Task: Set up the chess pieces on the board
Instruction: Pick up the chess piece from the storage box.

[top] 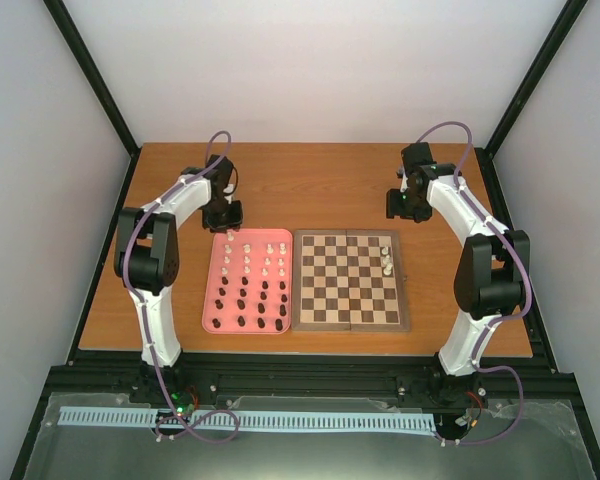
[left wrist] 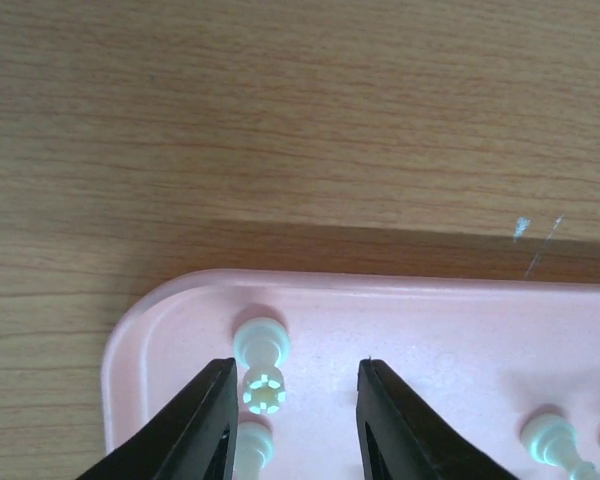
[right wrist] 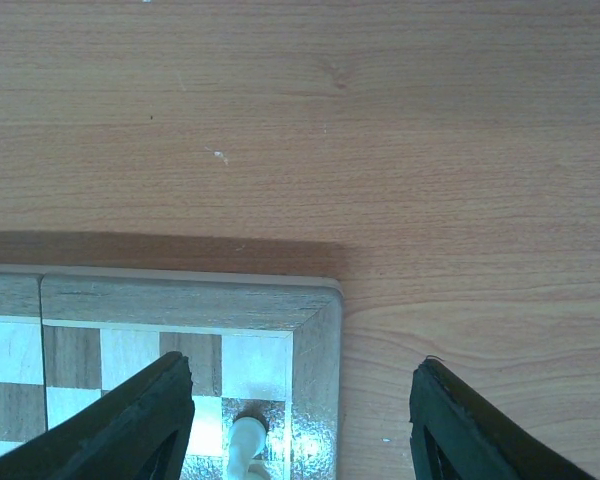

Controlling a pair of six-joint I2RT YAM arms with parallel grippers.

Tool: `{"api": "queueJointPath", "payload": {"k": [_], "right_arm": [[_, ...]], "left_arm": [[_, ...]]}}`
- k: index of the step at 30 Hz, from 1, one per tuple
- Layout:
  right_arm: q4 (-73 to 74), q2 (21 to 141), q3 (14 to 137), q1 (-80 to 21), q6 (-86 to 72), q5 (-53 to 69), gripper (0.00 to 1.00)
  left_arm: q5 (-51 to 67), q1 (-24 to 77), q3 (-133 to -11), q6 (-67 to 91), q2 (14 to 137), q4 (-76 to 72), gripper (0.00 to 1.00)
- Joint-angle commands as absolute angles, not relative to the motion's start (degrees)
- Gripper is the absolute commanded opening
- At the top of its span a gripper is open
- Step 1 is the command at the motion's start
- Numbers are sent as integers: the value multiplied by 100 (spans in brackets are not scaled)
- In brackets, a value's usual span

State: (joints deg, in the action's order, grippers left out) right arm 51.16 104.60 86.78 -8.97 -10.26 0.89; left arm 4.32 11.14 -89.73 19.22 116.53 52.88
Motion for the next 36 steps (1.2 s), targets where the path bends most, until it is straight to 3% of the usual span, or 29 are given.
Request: {"api": "queueJointPath", "payload": {"k": [1, 7, 9, 16, 29, 36], "right_arm": [[5072, 10340, 8734, -818, -950, 126, 59], [5063, 10363, 8696, -809, -948, 147, 58], [5063, 10362, 8701, -800, -940, 149, 58], [5063, 10354, 8675, -790, -932, 149, 58], [5054, 10350, 8637, -782, -932, 141, 58], [5047, 10237, 8614, -774, -962, 158, 58]], "left_arm": [[409, 1160, -8986, 1933, 11738, 5372, 39], [302, 1160, -8976, 1933, 11847, 5352, 39], [292, 1160, -8987, 1937, 11896, 5348, 30], [212, 1160, -8981, 1928, 11989, 5342, 29], [166, 1162, -9113, 1909, 12044, 5432, 1], [175, 1349, -9675, 1769, 11690, 6128, 1]]}}
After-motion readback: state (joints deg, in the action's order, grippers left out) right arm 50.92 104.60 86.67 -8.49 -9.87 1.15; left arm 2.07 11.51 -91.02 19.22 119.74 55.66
